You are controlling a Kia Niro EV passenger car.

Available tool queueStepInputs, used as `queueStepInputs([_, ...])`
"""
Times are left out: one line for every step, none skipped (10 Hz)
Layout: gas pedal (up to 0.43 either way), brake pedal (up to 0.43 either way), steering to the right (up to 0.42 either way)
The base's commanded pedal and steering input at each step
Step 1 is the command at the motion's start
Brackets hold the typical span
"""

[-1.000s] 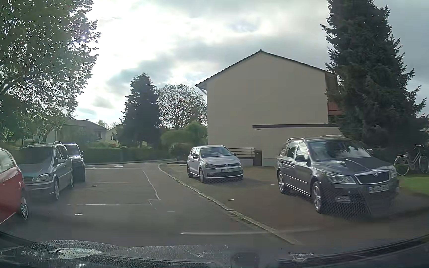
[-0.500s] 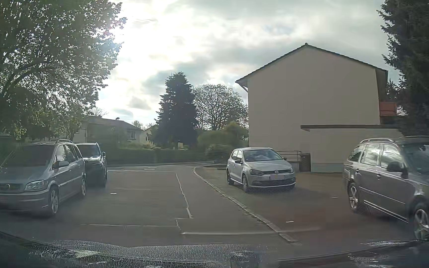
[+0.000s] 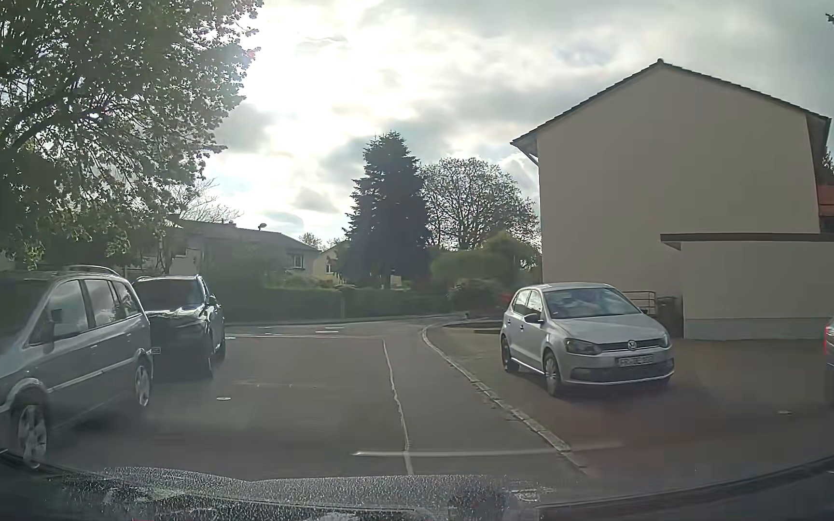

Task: Follow the waypoints while adhering to traffic rules and regulations

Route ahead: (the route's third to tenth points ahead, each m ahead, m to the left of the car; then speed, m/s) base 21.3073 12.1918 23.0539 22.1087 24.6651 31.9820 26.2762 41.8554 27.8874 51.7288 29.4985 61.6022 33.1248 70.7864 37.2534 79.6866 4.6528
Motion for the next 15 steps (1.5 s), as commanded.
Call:
queueStepInputs([0.087,0.0,-0.102])
queueStepInputs([0.087,0.0,-0.095])
queueStepInputs([0.087,0.0,-0.084])
queueStepInputs([0.087,0.0,-0.076])
queueStepInputs([0.067,0.0,-0.067])
queueStepInputs([0.047,0.0,-0.056])
queueStepInputs([0.047,0.0,-0.049])
queueStepInputs([0.039,0.0,-0.048])
queueStepInputs([0.039,0.0,-0.046])
queueStepInputs([0.039,0.0,-0.044])
queueStepInputs([0.039,0.0,-0.042])
queueStepInputs([0.039,0.0,-0.039])
queueStepInputs([0.028,0.0,-0.039])
queueStepInputs([0.028,0.0,-0.039])
queueStepInputs([0.02,0.0,-0.038])
